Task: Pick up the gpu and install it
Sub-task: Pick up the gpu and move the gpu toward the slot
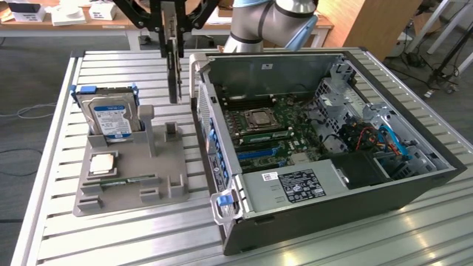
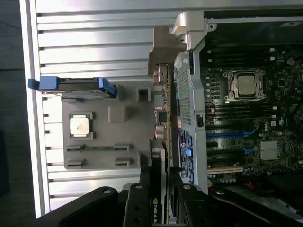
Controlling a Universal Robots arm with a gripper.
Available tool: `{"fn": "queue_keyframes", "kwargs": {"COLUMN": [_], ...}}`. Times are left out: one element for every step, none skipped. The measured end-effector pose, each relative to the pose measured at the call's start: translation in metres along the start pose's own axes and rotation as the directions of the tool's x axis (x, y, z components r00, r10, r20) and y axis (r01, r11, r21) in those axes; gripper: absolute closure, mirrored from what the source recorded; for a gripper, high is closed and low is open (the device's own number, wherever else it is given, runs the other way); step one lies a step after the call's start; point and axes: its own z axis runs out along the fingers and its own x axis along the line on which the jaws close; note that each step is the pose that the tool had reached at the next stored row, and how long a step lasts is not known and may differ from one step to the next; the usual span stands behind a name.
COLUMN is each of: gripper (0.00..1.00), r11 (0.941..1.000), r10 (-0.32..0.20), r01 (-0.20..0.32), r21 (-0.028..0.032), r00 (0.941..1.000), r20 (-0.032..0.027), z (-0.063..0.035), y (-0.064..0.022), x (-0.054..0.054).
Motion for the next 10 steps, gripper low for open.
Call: {"fn": "queue_keyframes", "kwargs": {"gripper": [0.73,0.73,0.73,0.73,0.73,0.73,0.73,0.73,0.73,0.73], "r11": [1.0,1.0,1.0,1.0,1.0,1.0,1.0,1.0,1.0,1.0], "r10": [0.0,0.0,0.0,0.0,0.0,0.0,0.0,0.0,0.0,0.0], "r01": [0.0,0.0,0.0,0.0,0.0,0.0,0.0,0.0,0.0,0.0], "r21": [0.0,0.0,0.0,0.0,0.0,0.0,0.0001,0.0001,0.0002,0.0001], "r00": [1.0,1.0,1.0,1.0,1.0,1.0,1.0,1.0,1.0,1.0], "r20": [0.0,0.0,-0.0002,-0.0003,-0.0004,-0.0006,-0.0007,-0.0009,-0.001,-0.0012], "z": [0.0001,0.0002,0.0003,0.0003,0.0004,0.0005,0.0006,0.0007,0.0007,0.0009], "y": [0.0002,0.0004,0.0006,0.0009,0.0011,0.0013,0.0016,0.0018,0.0021,0.0023], "x": [-0.002,-0.005,-0.008,-0.012,-0.015,-0.018,-0.021,-0.025,-0.028,-0.031]}}
